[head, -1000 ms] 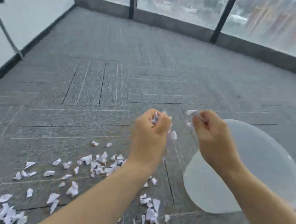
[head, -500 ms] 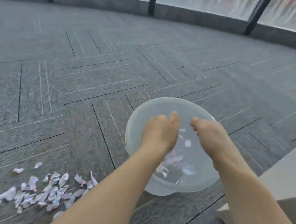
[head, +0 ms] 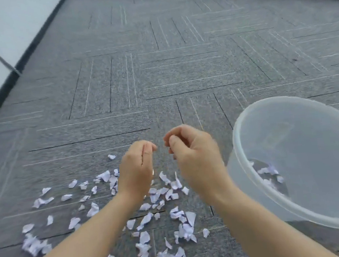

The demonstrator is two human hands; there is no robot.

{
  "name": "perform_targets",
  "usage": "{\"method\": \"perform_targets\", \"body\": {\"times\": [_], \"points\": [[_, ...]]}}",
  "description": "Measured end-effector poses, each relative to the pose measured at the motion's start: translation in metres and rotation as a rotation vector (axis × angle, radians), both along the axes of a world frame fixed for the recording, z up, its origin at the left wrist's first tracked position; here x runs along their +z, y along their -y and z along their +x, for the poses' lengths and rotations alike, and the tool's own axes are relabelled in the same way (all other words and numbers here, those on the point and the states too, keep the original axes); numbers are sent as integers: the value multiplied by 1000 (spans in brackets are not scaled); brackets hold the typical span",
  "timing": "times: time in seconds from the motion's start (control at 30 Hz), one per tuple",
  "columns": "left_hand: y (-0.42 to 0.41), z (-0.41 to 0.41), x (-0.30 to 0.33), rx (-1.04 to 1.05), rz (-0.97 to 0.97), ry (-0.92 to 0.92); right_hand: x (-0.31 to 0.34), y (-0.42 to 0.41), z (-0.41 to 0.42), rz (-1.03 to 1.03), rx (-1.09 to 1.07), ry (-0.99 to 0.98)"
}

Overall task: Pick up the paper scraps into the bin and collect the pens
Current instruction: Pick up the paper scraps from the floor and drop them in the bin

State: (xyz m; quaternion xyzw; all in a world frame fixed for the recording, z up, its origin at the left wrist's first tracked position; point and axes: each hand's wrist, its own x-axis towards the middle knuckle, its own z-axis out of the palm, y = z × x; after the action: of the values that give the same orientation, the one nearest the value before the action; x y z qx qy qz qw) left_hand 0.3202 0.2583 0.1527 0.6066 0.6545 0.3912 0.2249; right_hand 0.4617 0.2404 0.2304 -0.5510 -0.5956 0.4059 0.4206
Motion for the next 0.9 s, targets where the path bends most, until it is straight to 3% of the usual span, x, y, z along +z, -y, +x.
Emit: {"method": "perform_targets", "body": {"times": [0.1, 0.2, 0.27, 0.33, 0.5, 0.63, 0.77, 0.9], "points": [[29, -76, -61, 87, -203, -118, -76, -4, -46, -118, 190, 173], [61, -138, -106, 191, -395, -259, -153, -12, -69, -182, 353, 488], [78, -166, -125, 282, -481, -390, -190, -17, -74, -199, 391, 715], [91, -185, -139, 358, -548, -463, -218, -24, -79, -182, 407, 820], [106, -207, -168, 425, -632, -462, -253, -37, -108, -70, 574, 783], [119, -211, -182, 364, -577, -453, -250, -4, -118, 112, 818, 685], [129, -211, -193, 373, -468, -509, -251, -50, -143, 164, 531, 672], [129, -209, -195, 385, -442, -509, -260, -117, -182, 53, 613, 847]]}}
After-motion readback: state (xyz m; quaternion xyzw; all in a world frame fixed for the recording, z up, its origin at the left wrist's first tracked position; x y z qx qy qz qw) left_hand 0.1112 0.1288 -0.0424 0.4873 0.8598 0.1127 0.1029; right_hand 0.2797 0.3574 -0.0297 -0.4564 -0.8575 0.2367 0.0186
